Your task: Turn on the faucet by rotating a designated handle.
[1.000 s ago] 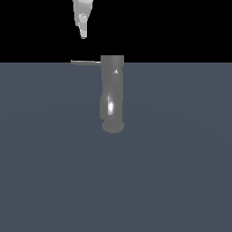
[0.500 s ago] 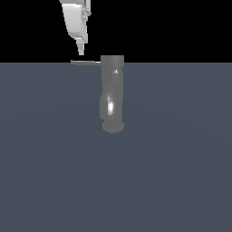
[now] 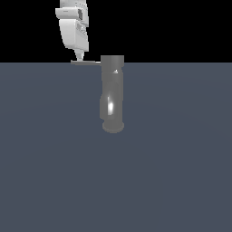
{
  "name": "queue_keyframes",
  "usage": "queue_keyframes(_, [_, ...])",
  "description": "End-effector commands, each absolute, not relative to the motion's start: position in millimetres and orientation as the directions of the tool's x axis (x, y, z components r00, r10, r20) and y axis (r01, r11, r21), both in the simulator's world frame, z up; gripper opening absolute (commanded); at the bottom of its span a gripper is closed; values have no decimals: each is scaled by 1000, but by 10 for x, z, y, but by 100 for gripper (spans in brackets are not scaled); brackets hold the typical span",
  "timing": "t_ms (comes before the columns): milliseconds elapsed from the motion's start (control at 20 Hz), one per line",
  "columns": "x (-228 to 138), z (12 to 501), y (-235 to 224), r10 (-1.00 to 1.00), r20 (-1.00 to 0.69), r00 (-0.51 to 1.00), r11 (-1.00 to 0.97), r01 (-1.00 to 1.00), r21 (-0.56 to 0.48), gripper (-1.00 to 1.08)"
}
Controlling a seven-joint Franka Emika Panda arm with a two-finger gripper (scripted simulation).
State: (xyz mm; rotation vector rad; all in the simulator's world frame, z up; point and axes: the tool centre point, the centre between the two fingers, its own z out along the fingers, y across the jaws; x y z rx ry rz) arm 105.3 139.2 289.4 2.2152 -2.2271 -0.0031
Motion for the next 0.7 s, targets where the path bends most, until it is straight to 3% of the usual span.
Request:
queue_keyframes(0, [1074, 2868, 1404, -1000, 0, -18, 18, -1000, 0, -100])
queue_keyframes(650, [908, 2861, 1399, -1000, 0, -19, 19, -1000, 1, -100])
